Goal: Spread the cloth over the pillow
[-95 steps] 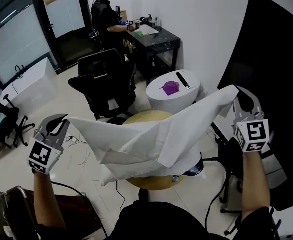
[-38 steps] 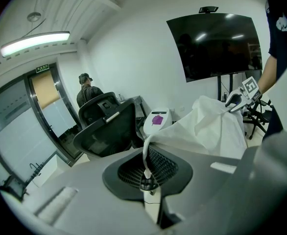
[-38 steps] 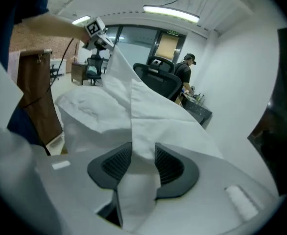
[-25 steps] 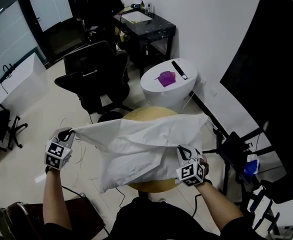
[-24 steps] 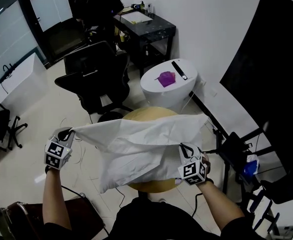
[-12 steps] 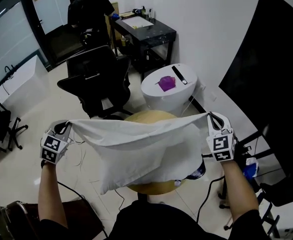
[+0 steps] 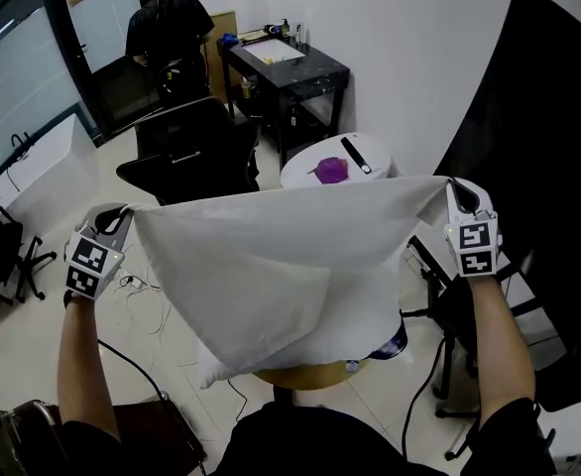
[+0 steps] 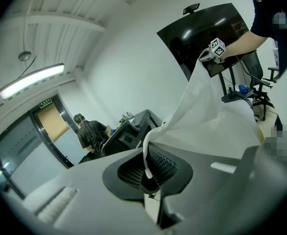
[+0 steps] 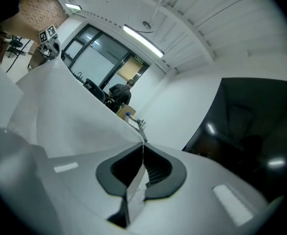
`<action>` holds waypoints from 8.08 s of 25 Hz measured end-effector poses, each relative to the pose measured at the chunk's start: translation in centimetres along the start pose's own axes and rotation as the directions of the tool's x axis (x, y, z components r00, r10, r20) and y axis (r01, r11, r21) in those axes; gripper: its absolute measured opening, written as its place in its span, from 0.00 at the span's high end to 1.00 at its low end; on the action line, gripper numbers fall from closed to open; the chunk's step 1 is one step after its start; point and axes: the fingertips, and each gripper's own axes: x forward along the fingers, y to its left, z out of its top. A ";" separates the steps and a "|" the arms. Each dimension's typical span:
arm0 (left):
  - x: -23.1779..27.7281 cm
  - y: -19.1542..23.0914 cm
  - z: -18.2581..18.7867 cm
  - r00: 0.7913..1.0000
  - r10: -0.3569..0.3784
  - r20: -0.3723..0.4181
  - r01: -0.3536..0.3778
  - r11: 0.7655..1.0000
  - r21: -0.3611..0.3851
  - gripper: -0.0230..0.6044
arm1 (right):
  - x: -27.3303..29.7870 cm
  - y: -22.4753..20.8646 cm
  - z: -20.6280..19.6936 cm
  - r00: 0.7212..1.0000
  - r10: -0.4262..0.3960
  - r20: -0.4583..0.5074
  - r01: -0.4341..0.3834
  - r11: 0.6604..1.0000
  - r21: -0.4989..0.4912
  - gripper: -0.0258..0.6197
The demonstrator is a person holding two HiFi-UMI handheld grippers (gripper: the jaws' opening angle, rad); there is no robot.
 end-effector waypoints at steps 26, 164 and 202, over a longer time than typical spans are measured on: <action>3.6 12.0 10.1 0.987 0.135 0.087 -0.141 0.988 0.066 0.96 | 7.8 -10.9 10.6 0.989 -0.133 0.060 0.129 0.990 0.053 0.94; -6.7 -31.0 -16.6 0.827 -0.460 -0.323 0.382 0.881 -0.278 0.76 | -18.3 17.8 -18.1 0.875 0.482 -0.046 -0.426 0.812 0.399 0.74; -6.4 -40.7 -19.0 0.635 -0.683 -0.361 0.596 0.730 -0.334 0.60 | -21.1 23.8 -15.9 0.651 0.703 -0.287 -0.616 0.710 0.340 0.95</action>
